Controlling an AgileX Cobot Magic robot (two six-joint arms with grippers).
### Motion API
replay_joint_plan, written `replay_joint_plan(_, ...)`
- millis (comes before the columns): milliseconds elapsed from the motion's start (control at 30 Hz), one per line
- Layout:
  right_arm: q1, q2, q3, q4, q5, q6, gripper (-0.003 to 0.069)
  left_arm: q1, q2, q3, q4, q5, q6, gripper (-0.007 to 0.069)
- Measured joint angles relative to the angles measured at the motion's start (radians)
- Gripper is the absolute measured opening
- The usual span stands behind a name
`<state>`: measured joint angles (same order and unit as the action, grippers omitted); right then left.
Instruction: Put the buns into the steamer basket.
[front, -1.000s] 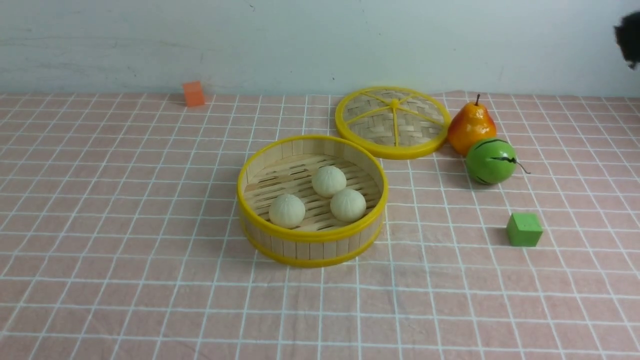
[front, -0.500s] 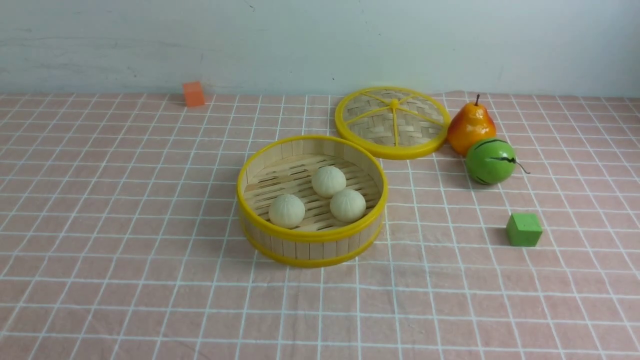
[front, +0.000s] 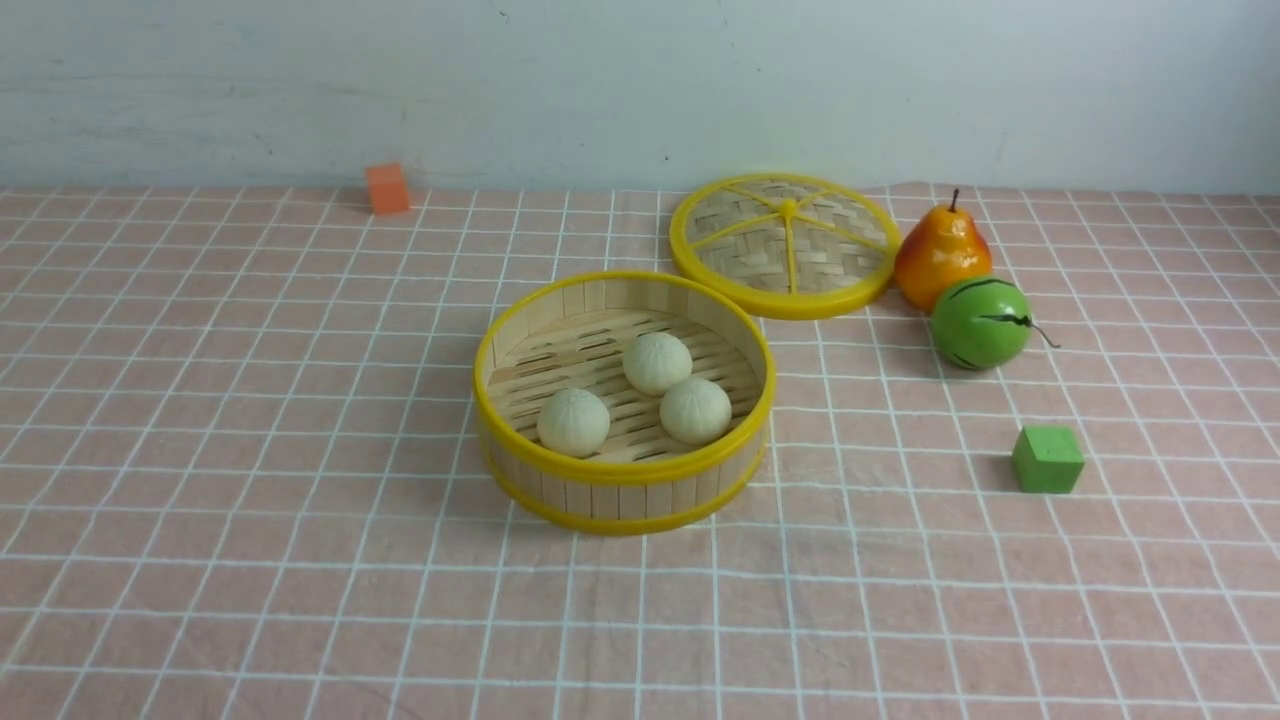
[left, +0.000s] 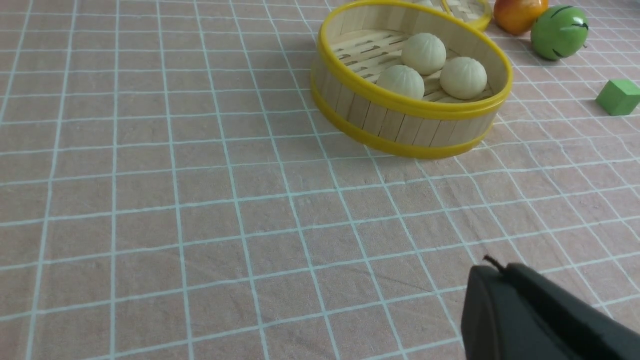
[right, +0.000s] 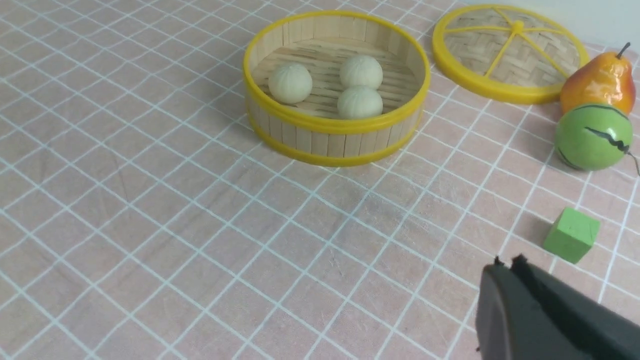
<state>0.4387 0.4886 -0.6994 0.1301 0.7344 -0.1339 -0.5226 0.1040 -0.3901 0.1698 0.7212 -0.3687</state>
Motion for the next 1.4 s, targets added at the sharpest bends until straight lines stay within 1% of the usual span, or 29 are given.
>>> replay_joint_plan(33,-0.003,-0.011,0.071,-0.040,-0.087,0.025,-0.0021,0.000,0.000,0.000,0.000,0.000,0.000,-0.0009)
replay_joint_plan(67,-0.009,-0.024,0.114,-0.069,-0.134,0.051,-0.0022,0.000,0.000,0.000,0.000,0.000,0.000,-0.0007)
replay_joint_plan(100,-0.011,-0.024,0.124,-0.069,-0.147,0.058,-0.0022,0.000,0.000,0.000,0.000,0.000,0.000,-0.0007)
replay_joint_plan(133,-0.036,-0.055,0.215,-0.117,-0.249,0.134,-0.0022,0.000,0.000,0.000,0.000,-0.001,0.000,-0.0005)
replay_joint_plan(167,-0.054,-0.082,0.260,-0.140,-0.299,0.170,-0.0022,0.000,0.000,0.000,0.000,-0.001,0.000,-0.0003)
replay_joint_plan(200,-0.095,-0.126,0.335,-0.181,-0.369,0.239,-0.0022,0.000,0.000,0.000,0.000,-0.001,0.000,-0.0002)
replay_joint_plan(233,-0.122,-0.147,0.375,-0.191,-0.399,0.275,-0.0022,0.000,0.000,0.000,0.000,-0.001,0.000,-0.0002)
replay_joint_plan(267,-0.129,-0.162,0.384,-0.196,-0.405,0.283,-0.0022,0.000,0.000,0.000,0.000,-0.001,0.000,-0.0002)
replay_joint_plan(300,-0.181,-0.219,0.455,-0.207,-0.436,0.341,-0.0022,0.000,0.000,0.000,0.000,-0.001,0.000,-0.0001)
replay_joint_plan(367,-0.263,-0.311,0.536,-0.215,-0.453,0.386,-0.0022,0.000,0.000,0.000,0.000,-0.001,0.000,0.0000)
replay_joint_plan(400,-0.270,-0.319,0.551,-0.215,-0.453,0.391,-0.0022,0.000,0.000,0.000,0.000,-0.001,0.000,0.0000)
replay_joint_plan(433,-0.325,-0.375,0.602,-0.217,-0.461,0.404,-0.0022,0.000,0.000,0.000,0.000,-0.001,0.000,0.0001)
replay_joint_plan(567,-0.419,-0.486,0.711,-0.218,-0.450,0.413,-0.0022,0.000,0.000,0.000,0.000,-0.001,0.000,0.0005)
replay_joint_plan(633,-0.440,-0.498,0.724,-0.210,-0.414,0.413,-0.0022,0.000,0.000,0.000,0.000,-0.002,0.000,0.0007)
replay_joint_plan(900,-0.445,-0.499,0.714,-0.195,-0.341,0.413,-0.0022,0.000,0.000,0.000,0.000,-0.003,0.000,0.0017)
replay_joint_plan(1400,-0.445,-0.499,0.713,-0.193,-0.336,0.414,-0.0015,0.000,0.000,0.000,0.000,-0.003,0.000,0.0021)
